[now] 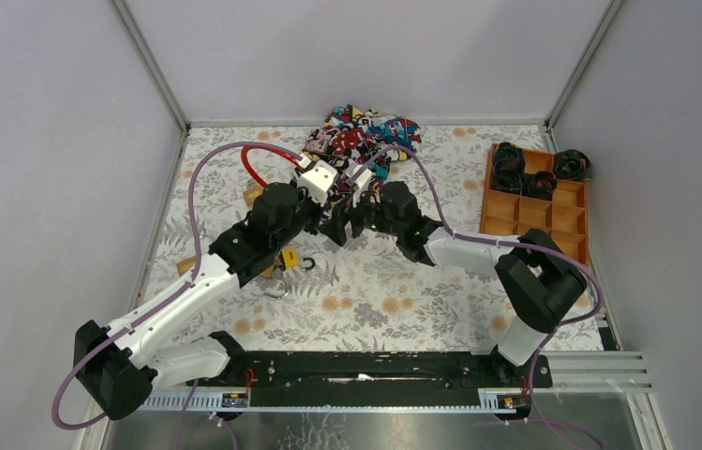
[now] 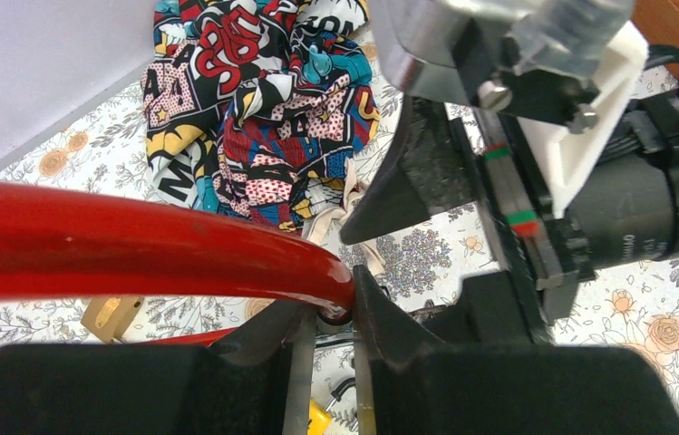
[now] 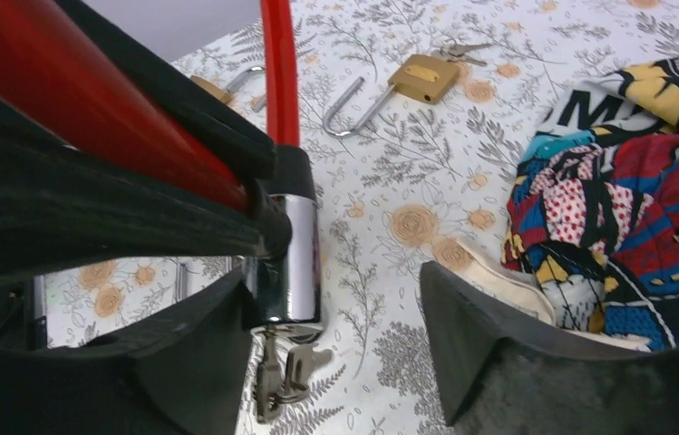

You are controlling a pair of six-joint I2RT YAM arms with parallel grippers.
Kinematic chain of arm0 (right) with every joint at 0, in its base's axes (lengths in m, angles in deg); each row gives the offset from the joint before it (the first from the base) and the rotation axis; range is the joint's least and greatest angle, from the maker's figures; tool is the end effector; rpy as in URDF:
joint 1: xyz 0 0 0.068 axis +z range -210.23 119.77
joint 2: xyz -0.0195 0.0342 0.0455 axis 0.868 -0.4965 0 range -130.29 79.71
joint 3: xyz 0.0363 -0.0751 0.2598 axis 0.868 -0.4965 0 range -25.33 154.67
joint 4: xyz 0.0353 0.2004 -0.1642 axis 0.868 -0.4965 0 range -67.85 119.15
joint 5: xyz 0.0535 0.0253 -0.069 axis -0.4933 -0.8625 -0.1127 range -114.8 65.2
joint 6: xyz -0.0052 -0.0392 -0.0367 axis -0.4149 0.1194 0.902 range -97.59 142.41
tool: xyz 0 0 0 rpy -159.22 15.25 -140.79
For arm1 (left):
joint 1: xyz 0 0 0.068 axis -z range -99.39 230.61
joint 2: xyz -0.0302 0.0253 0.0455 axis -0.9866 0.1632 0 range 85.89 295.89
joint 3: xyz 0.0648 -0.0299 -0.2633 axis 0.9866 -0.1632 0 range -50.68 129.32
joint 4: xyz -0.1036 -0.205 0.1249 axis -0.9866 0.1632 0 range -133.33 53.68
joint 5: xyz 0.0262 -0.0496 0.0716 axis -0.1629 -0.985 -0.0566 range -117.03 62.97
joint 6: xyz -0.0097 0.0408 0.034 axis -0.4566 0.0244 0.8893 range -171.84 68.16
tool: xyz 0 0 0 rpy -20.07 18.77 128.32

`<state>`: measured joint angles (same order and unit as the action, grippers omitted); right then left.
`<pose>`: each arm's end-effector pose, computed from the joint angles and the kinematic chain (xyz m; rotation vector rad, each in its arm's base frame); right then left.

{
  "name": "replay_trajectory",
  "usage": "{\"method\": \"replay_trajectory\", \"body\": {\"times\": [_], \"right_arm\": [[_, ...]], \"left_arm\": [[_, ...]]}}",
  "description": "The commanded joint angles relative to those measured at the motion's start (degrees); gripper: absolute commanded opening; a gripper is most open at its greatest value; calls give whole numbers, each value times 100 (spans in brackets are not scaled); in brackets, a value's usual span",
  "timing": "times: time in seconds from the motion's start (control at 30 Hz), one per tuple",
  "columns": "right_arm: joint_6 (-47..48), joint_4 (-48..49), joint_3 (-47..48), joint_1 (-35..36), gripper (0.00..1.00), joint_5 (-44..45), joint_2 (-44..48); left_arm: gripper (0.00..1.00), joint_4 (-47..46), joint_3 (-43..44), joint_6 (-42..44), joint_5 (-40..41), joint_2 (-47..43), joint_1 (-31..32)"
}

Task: Lock with the key
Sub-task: Lock the lock.

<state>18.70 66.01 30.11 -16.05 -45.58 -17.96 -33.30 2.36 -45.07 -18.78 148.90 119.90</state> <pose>0.2664 0.2766 0.2448 -0.8648 1.5153 0.9242 0.2003 -0.1573 0.3280 0.6623 1.8059 -0.2436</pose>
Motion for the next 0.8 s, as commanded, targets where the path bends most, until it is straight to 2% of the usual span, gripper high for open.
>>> {"method": "replay_trajectory", "body": {"times": [0.0,0.23,0.37,0.4,0.47,0.53,0.57,0.67,0.77], "right_arm": [[18,720,370,55,64,-217,-94],[-48,775,395,55,2,-221,-43],[-141,867,369,47,0,-317,130],[-170,892,351,33,0,-361,182],[-332,975,292,-34,0,-475,333],[-623,1125,224,-176,0,-616,490],[-789,1227,177,-272,0,-681,568],[-1097,1356,83,-574,0,-864,836],[-1001,1083,117,-762,0,-1069,1165]], "left_arm": [[0,-265,252,-41,150,-67,26],[0,-265,273,-151,-63,-108,26],[1,-294,129,-328,-568,-246,22],[11,-337,86,-425,-660,-316,18],[53,-514,-28,-621,-731,-483,-1],[74,-763,-176,-570,-863,-737,-63],[81,-926,-259,-535,-999,-865,-96],[89,-1468,-507,-348,-1611,-1387,-245],[89,-1622,-675,-254,-2451,-1922,-376]]}}
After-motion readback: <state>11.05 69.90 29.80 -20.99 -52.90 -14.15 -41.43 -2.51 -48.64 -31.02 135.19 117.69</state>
